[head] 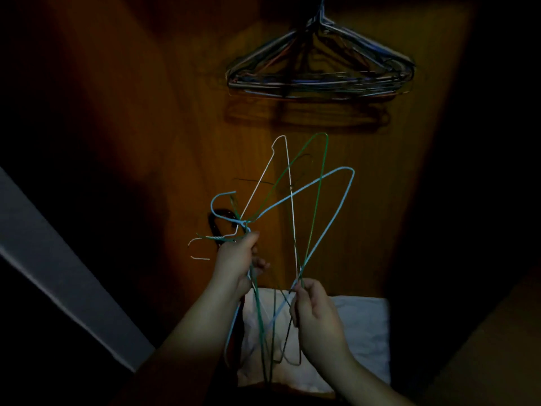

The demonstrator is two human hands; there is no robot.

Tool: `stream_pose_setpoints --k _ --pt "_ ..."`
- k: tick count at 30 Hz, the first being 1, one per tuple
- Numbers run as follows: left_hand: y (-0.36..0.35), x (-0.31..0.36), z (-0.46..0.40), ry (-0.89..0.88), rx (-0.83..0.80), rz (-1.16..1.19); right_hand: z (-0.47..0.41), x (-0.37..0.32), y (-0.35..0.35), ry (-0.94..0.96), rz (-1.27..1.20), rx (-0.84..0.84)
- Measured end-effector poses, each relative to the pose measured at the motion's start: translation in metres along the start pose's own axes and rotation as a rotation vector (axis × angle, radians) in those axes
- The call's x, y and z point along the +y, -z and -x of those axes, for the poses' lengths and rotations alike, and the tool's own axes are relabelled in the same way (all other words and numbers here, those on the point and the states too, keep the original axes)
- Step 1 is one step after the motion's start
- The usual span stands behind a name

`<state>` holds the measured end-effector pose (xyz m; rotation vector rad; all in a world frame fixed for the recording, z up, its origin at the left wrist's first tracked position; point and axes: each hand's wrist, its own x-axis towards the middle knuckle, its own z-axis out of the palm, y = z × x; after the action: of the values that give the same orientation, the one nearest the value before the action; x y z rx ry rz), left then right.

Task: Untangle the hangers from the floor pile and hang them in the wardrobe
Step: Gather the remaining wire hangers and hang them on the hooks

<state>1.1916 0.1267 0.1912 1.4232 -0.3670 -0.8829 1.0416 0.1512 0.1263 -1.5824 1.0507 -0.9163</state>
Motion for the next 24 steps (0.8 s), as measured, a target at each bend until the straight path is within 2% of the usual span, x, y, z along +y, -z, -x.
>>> stream_pose_setpoints --k 4,9,14,20,24 --pt "-0.001 -0.006 -0.005 0.028 0.045 -0.005 0.002 0.002 -0.002 -0.008 0.076 -0.016" --pt "0.007 0.000 -0.009 0.204 -0.066 0.036 0.004 0.006 0.005 0.007 0.171 -0.091" --pt "0.008 -0.001 -0.007 0.102 -0.100 0.017 0.003 0.003 0.010 0.041 0.198 -0.142" --pt "0.003 -0.004 0.000 -0.053 -0.227 0.013 -0.011 -0.016 0.014 0.073 0.156 -0.166" --pt "0.000 -0.005 0.000 -0.024 -0.230 0.067 -0.023 -0.029 0.015 0.098 0.190 -0.203"
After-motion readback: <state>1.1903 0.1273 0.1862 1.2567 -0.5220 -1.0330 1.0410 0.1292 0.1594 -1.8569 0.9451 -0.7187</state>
